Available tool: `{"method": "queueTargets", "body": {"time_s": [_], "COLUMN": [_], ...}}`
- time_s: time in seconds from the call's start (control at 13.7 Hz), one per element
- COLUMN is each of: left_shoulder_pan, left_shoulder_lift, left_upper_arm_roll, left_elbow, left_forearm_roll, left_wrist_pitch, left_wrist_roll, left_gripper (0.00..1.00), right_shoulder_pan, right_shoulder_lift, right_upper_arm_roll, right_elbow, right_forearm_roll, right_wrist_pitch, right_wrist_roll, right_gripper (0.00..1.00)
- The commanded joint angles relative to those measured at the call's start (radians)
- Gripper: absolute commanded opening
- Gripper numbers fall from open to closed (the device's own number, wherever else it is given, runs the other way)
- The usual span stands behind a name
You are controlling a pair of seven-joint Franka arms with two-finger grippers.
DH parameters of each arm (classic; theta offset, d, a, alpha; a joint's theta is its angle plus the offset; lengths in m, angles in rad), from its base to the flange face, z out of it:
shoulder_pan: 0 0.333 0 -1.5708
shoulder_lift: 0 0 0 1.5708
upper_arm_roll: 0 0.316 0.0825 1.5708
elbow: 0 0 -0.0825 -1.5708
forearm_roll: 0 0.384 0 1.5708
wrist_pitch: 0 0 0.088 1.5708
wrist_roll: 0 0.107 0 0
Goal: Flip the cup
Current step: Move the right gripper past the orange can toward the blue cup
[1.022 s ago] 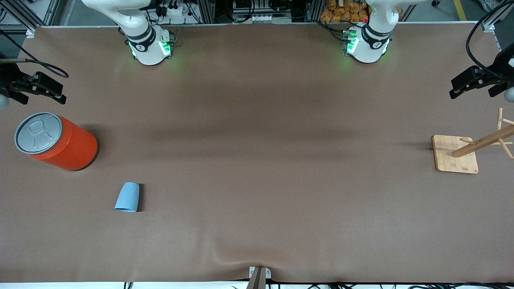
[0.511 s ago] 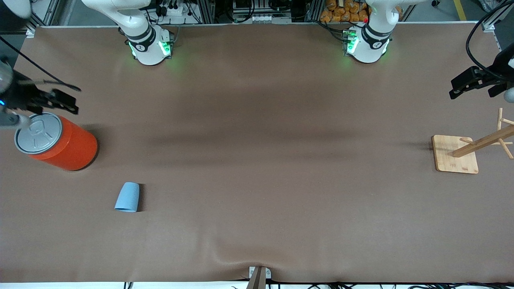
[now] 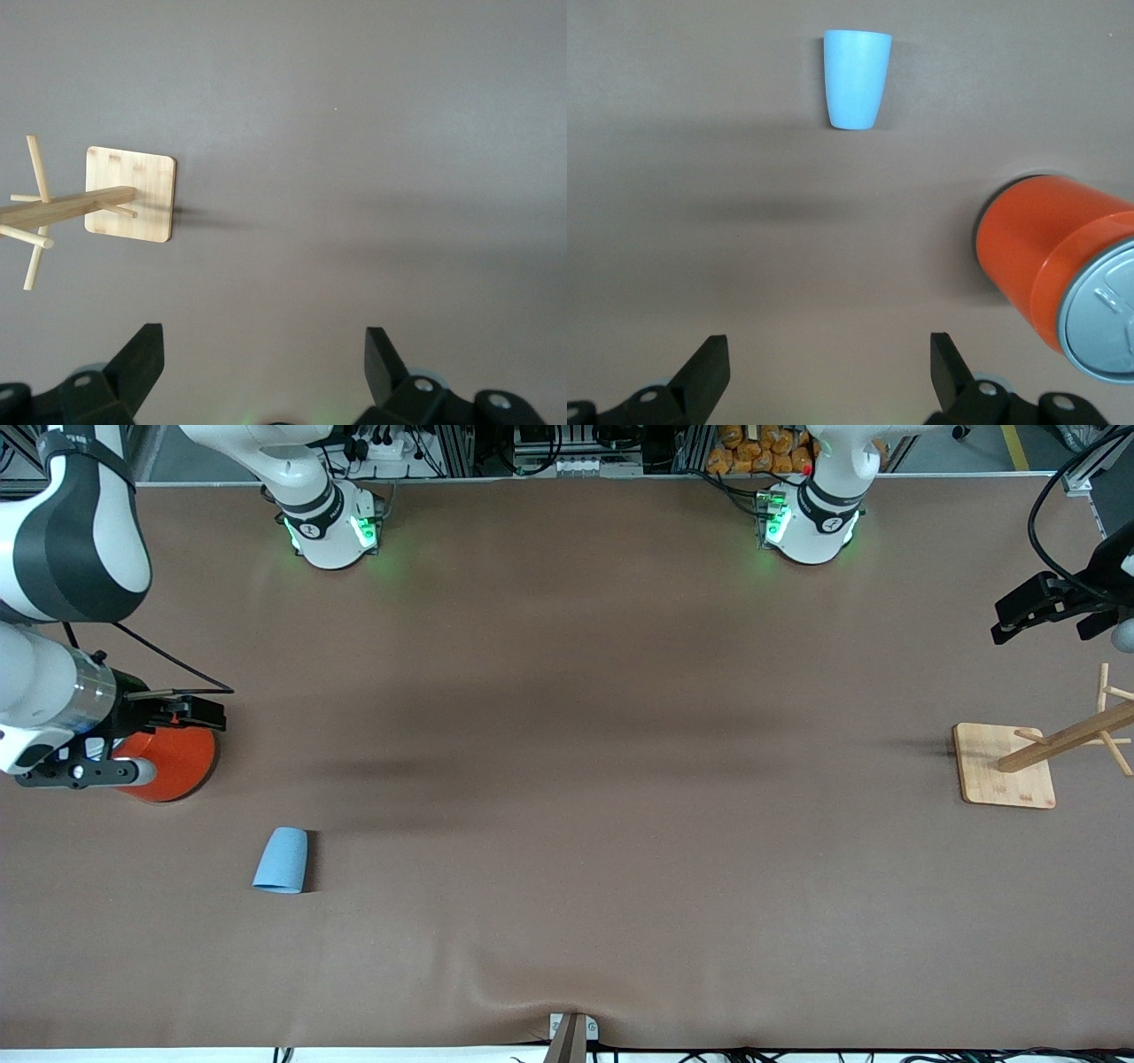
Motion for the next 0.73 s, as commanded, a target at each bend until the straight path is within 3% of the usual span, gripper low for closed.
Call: {"method": "queueTargets", "body": {"time_s": [0.0,0.66], "left_shoulder_pan": [0.010,0.011], "left_shoulder_lift": [0.007,0.010], "left_upper_arm_roll": [-0.006,0.005], "left_elbow": [0.023,0.021], "left_forearm_roll": [0.006,0.004], "left_wrist_pitch": [-0.020,-0.020], "left_wrist_roll": [0.008,0.010], "left_gripper": [1.00,1.00], "right_shoulder_pan": [0.008,0.026], "right_shoulder_lift": [0.046,0.239], "right_upper_arm_roll": [0.000,0.000], "right_elbow": [0.012,0.012], "right_forearm_roll": [-0.002,-0.001], "right_wrist_pitch": [0.019,0.275], "right_wrist_roll": [-0.007,-0.008], "right_gripper": [1.00,1.00]}}
